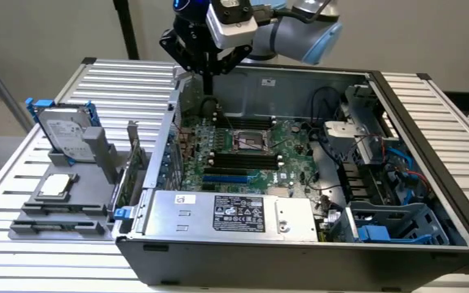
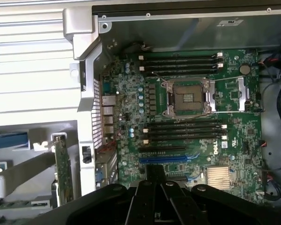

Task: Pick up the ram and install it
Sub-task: 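Reach for the ram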

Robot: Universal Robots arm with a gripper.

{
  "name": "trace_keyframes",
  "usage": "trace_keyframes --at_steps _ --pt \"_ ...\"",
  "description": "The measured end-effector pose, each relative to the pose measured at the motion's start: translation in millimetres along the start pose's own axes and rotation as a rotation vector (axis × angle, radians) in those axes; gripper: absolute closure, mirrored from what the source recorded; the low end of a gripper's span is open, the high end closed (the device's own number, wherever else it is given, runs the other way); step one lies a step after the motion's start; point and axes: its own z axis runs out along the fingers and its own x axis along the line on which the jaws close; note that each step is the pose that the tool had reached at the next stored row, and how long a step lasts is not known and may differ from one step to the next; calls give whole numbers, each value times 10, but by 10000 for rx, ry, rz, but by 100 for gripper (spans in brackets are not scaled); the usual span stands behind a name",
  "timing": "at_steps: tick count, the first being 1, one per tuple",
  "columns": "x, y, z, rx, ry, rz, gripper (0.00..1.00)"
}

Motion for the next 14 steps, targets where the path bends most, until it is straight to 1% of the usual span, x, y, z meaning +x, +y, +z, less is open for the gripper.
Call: trace_keyframes --at_steps 5,14 --pt "165 -156 -12 1 1 0 89" --pt "558 -372 -23 1 0 1 89"
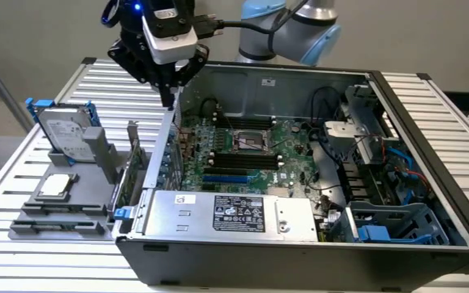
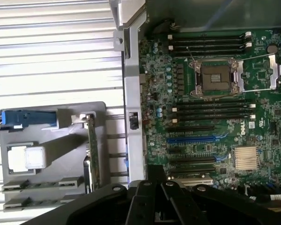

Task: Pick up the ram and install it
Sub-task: 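Reach for the ram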

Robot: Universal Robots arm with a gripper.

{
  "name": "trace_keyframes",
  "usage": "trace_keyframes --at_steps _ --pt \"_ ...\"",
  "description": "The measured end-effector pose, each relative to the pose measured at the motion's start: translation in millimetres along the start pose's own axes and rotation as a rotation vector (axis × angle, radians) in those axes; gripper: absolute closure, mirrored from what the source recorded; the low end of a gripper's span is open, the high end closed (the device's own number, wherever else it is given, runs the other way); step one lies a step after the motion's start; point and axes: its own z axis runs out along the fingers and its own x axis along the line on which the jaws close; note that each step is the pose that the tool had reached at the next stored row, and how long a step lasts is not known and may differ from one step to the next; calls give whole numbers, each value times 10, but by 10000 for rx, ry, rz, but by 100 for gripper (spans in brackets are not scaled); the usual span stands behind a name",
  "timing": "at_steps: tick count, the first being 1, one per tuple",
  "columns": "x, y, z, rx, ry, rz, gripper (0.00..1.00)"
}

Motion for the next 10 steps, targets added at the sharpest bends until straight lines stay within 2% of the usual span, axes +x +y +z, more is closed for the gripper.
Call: trace_keyframes --at_steps 10 --pt "427 -232 -5 -1 0 -1 89"
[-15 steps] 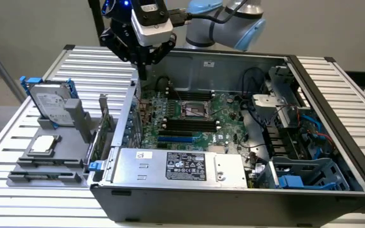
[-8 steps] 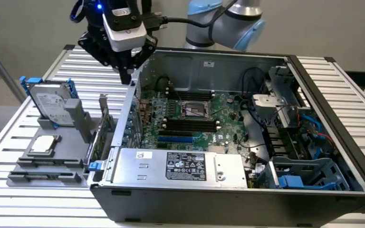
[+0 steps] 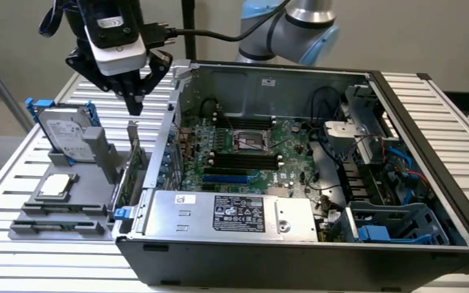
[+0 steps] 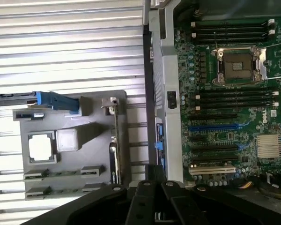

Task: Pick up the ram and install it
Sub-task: 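Reach for the ram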

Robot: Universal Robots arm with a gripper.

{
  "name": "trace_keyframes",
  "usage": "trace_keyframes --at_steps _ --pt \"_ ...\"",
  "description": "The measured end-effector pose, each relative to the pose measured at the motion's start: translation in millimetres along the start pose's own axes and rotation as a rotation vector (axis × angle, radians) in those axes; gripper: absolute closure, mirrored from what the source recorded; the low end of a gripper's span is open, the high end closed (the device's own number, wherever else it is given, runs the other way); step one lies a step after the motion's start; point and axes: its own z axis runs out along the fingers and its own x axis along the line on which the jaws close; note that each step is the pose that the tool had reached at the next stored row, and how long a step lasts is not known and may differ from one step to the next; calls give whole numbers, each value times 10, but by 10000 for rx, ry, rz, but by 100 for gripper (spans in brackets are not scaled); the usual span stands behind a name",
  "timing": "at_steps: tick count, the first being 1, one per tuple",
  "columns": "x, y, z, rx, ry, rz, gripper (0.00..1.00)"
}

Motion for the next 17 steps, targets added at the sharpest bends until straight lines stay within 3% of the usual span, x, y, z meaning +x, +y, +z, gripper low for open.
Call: trace_keyframes --at_steps 17 --pt "760 -209 73 3 0 1 89"
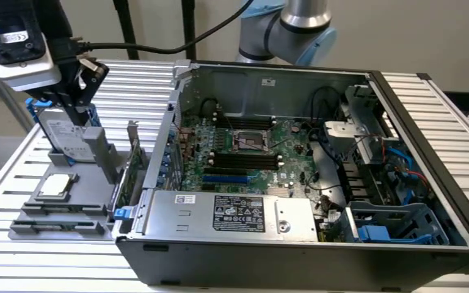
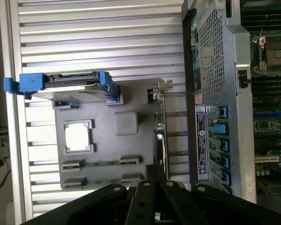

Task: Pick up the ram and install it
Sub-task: 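Reach for the ram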

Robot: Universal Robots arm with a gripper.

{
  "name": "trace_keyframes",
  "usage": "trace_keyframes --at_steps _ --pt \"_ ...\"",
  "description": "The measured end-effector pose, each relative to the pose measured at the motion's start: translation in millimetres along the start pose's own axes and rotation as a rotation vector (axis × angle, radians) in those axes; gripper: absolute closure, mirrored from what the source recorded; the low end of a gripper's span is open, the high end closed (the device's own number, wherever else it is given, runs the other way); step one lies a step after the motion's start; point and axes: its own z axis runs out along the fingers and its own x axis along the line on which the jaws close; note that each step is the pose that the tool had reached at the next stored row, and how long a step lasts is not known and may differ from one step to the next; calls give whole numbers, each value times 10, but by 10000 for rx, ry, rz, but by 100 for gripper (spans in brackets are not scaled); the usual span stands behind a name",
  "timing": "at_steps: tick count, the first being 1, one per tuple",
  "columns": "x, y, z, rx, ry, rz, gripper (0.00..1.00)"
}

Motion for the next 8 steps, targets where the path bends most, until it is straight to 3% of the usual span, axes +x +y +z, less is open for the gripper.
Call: trace_keyframes --at_steps 8 --pt "324 -82 70 1 3 0 89"
